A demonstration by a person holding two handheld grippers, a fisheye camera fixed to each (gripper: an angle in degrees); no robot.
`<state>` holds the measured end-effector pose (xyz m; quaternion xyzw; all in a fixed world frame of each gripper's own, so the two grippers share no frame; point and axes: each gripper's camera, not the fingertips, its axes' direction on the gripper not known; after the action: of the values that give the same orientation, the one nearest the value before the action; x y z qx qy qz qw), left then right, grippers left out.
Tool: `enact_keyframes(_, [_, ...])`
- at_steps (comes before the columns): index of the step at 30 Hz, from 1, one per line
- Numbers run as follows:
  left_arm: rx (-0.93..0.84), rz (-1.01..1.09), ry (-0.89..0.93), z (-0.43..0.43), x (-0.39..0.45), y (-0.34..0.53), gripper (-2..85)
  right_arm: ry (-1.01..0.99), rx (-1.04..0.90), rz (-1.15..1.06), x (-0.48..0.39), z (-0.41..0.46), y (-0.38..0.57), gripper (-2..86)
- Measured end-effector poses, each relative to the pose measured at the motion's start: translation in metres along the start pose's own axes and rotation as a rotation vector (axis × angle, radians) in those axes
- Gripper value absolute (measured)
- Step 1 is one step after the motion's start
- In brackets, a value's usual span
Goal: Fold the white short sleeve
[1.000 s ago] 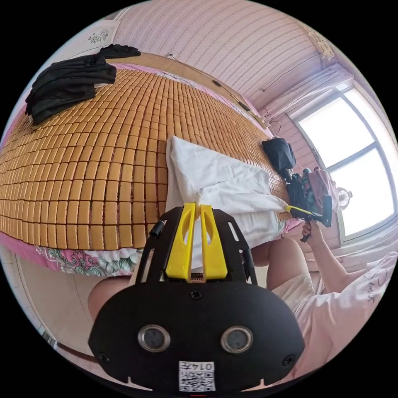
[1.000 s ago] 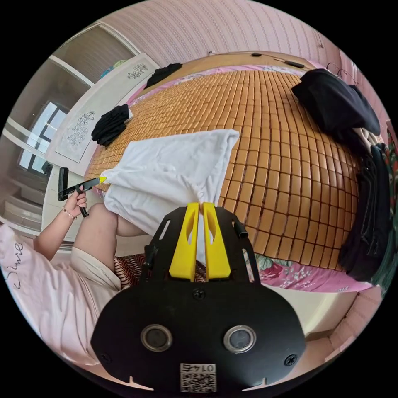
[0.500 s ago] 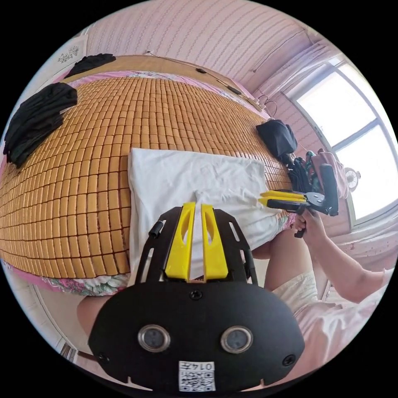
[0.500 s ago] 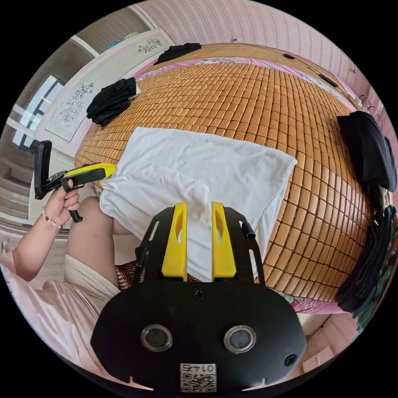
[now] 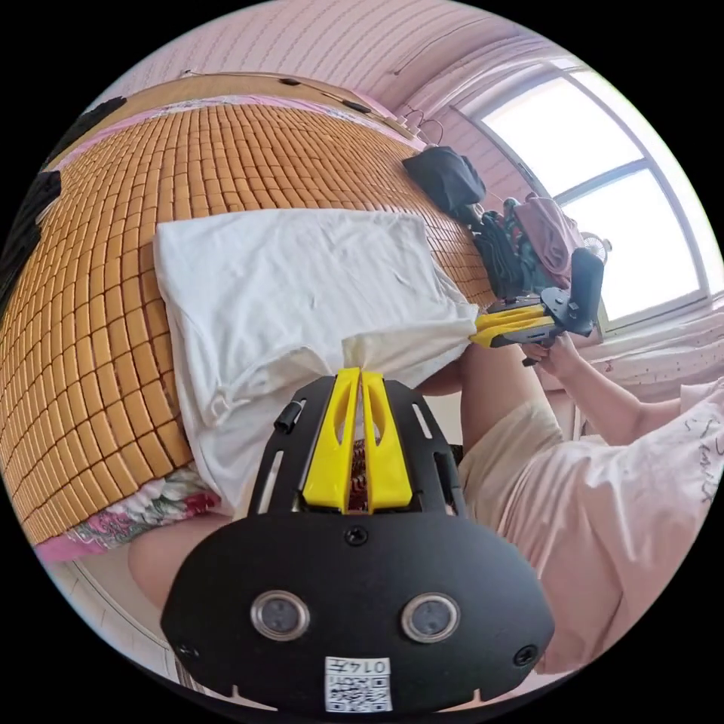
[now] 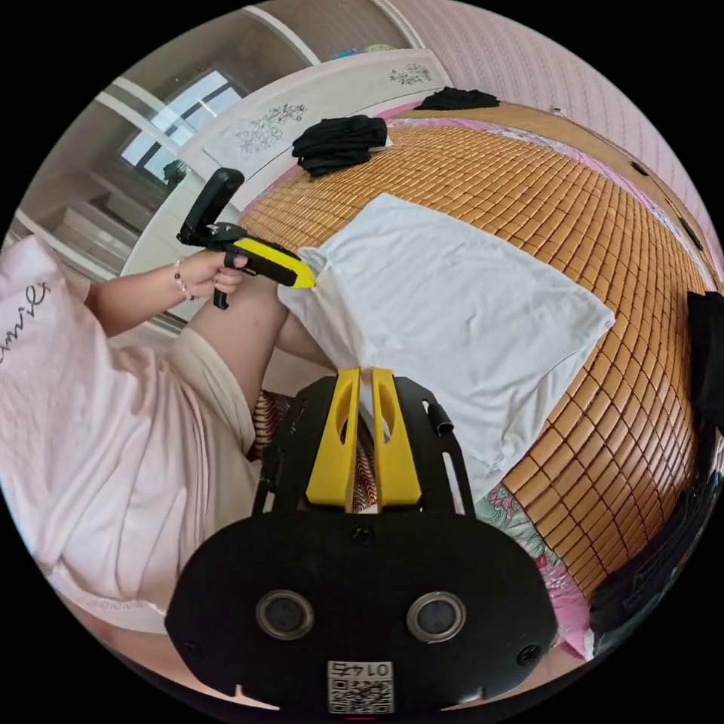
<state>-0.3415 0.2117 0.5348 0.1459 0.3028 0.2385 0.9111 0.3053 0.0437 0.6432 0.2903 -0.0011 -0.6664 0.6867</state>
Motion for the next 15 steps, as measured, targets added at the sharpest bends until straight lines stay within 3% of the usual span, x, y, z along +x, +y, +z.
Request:
enact_keyframes(2, [-0.031, -0.003, 0.018, -0.003, 0.003, 0.019, -0.6, 0.026, -0.145, -0.019, -0.007, 0.016, 0.019, 6.5])
enact_keyframes(6, [-0.051, -0.017, -0.011, -0.017, 0.003, 0.037, 1.3, 0.019, -0.168, 0.041, 0.003, 0.018, 0.036, 7.4])
enact_keyframes(12, [0.126, -0.078, -0.158, -0.05, -0.028, 0.006, 4.9, 0.19, 0.053, 0.249, 0.061, -0.016, 0.021, 9.8])
enact_keyframes(15, [0.237, -0.17, -0.218, -0.063, -0.06, -0.024, 5.8, 0.209, 0.201, 0.455, 0.11, -0.031, 0.015, 12.3])
